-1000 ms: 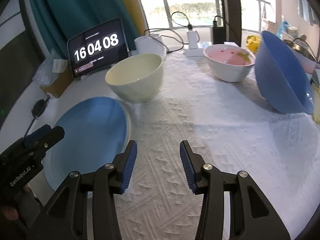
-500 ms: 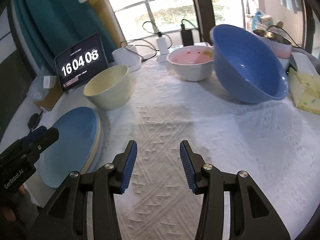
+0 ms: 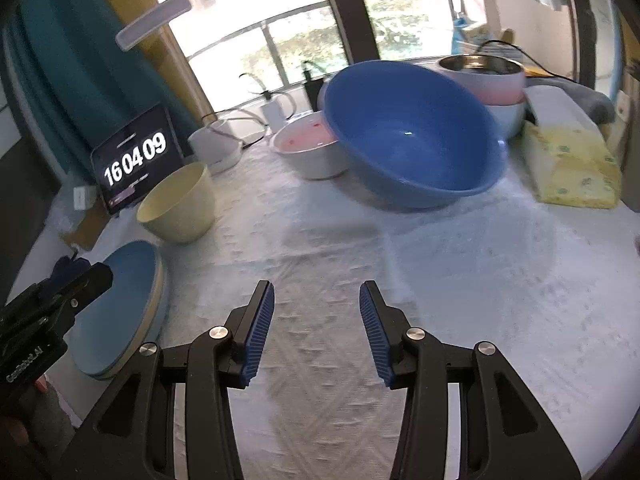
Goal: Organize plates and bowls
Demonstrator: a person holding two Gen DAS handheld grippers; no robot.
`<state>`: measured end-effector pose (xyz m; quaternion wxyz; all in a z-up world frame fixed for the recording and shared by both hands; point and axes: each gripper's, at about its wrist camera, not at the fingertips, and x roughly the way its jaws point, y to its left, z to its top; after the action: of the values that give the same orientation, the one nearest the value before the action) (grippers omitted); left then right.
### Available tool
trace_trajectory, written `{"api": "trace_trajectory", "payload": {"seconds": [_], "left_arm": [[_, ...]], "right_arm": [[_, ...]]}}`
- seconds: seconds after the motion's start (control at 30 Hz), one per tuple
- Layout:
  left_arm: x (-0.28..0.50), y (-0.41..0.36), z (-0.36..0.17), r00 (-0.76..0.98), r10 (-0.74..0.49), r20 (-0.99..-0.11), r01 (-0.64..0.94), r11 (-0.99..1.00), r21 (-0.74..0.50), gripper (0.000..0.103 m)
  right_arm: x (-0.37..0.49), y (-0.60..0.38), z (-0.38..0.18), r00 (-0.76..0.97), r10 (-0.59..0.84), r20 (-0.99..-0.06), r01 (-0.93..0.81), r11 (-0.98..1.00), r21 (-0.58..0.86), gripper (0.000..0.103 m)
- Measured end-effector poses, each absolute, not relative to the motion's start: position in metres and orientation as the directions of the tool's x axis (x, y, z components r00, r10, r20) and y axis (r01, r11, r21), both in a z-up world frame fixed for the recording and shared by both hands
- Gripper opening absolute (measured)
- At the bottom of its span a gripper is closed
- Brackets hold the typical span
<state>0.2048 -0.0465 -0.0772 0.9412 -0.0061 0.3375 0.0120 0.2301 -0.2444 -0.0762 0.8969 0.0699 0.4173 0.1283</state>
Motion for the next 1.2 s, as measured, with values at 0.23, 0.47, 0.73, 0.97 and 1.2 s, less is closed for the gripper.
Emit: {"api": "trace_trajectory", "payload": {"seconds": [0.23, 0.47, 0.73, 0.97, 1.2], "left_arm": [[0.214, -0.072, -0.074, 0.778, -0.005, -0.628, 0.016, 1.000, 0.012, 0.051], [0.222, -0.101, -0.075, 0.778, -0.034, -0.627, 0.058, 0.998, 0.018, 0.051], [0.231, -0.134, -0.071, 0.784, -0.085, -0.614, 0.118, 0.993, 0.014, 0.051], [0.238, -0.161, -0.067, 0.787, -0.116, -0.606, 0.167, 0.986, 0.028, 0.052], [0.254, -0.179, -0.065, 0.788, -0.133, -0.601, 0.196, 0.980, 0.040, 0.052]], "right_arm": [[0.229, -0.277, -0.071, 0.649, 0.255, -0.717, -0.121, 0.965, 0.233, 0.047], [0.227, -0.305, -0.070, 0.665, 0.224, -0.713, -0.083, 0.970, 0.228, 0.047], [0.224, -0.337, -0.064, 0.692, 0.198, -0.694, -0.048, 0.972, 0.229, 0.047], [0.224, -0.361, -0.059, 0.712, 0.175, -0.679, -0.016, 0.972, 0.233, 0.047], [0.235, -0.380, -0.058, 0.731, 0.155, -0.665, 0.018, 0.969, 0.246, 0.047]]}}
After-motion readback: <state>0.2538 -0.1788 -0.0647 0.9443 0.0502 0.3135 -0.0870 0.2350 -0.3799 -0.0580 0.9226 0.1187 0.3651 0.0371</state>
